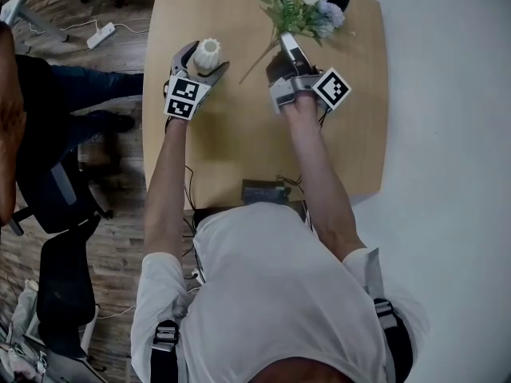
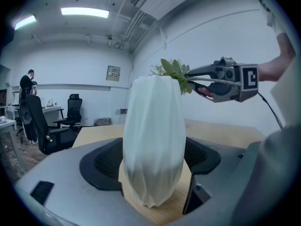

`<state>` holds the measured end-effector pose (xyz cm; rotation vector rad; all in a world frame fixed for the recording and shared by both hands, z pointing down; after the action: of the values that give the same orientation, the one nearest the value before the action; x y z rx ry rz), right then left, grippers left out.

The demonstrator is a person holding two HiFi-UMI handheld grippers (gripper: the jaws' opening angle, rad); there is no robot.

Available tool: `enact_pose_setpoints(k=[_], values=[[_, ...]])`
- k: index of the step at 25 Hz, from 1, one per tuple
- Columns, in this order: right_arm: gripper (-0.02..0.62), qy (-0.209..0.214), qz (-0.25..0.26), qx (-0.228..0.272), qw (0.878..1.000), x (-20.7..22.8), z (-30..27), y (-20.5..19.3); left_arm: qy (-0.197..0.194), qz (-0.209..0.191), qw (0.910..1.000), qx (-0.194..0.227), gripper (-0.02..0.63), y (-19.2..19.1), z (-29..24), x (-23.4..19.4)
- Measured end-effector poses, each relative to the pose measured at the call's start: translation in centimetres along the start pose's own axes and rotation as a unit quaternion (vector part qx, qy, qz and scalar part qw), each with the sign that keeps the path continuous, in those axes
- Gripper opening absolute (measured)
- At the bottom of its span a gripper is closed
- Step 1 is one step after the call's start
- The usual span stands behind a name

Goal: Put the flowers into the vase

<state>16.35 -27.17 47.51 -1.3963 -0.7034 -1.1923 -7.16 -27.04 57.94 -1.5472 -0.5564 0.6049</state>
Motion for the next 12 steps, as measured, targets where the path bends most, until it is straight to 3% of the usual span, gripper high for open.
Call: enact_pose_setpoints(k=[2,12], values=[[0.06,0.0,0.001,-0.001,1.0,0.1,0.0,0.0,0.0,-0.005,1.0,-0.001,0.367,-0.2,0.1,0.1],[0.06,0.018,0.004,0.007,1.0,-0.6,-0.3,0.1,-0.024,-0.023,0.9992,0.02,0.36,0.3,0.3,1.8]])
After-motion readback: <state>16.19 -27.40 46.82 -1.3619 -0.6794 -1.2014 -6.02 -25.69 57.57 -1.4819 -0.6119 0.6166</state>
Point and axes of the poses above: the fingertips, and each gripper's own axes: z backward along the fingers, x to its right, y out of its top, the point moved 8 cm from there along z, backward along the fingers, and after that the axes turned 14 degrees about x, right-handed, at the moved point
